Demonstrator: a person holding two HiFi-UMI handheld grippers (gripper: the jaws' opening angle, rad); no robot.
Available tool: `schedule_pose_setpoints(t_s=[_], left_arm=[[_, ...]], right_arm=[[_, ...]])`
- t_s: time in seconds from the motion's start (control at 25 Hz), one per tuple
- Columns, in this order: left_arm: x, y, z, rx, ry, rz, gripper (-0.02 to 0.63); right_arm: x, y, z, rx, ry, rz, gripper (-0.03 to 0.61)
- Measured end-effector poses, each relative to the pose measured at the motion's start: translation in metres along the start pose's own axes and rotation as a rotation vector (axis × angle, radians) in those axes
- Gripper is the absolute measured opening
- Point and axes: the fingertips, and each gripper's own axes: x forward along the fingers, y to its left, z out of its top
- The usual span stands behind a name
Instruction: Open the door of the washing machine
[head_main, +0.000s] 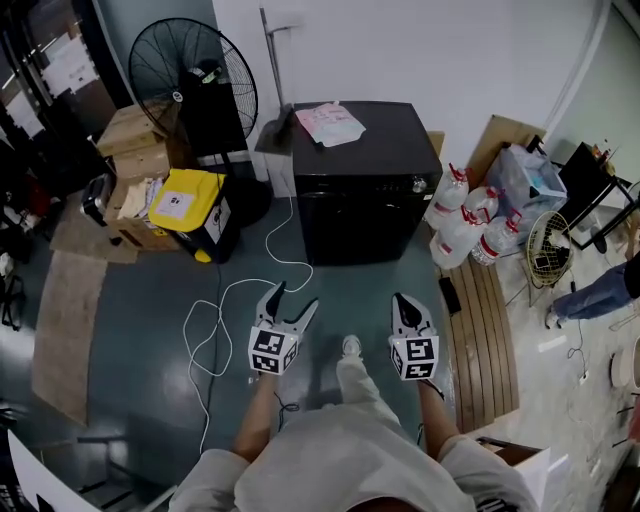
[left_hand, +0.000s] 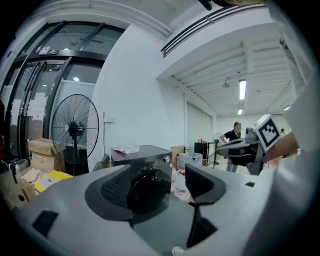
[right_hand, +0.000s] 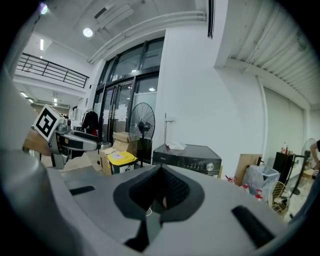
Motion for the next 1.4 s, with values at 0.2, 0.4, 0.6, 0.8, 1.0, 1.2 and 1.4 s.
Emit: schedule_pose_setpoints(t_s=[0.2,0.4,0.6,0.8,1.0,1.2,1.4], left_arm=[[0.045,0.022,0.007,0.005,0.012,0.012,0.321],[0.097,0.045,0.02,0.004,0.03,0.037,0.321],[0.149,0.069,0.027,0.0,0.052,0.062,0.321],[0.196,0.092,0.019,-0.016,0.087,0.088,0.321],[0.234,0.109,0.005,-0.026,0.123,0.101,0.321],[0.261,0.116,-0.017,-0.026,0.177,0.087,0.321],[0.282,0.122,-0.043,-0.019,0.221,0.065,0.32]], right_arm=[[0.049,-0.023,0.006,0.009,0.003,0.018,-0.002],[0.105,-0.051,0.017,0.008,0.01,0.058,-0.003],[0.165,-0.077,0.03,0.004,0.014,0.103,-0.002],[0.224,-0.099,0.03,0.006,0.032,0.146,-0.002],[0.269,-0.111,0.02,0.008,0.06,0.189,-0.002],[0.296,-0.11,0.002,0.015,0.102,0.222,-0.002],[0.314,-0.11,-0.013,0.031,0.132,0.23,-0.002]])
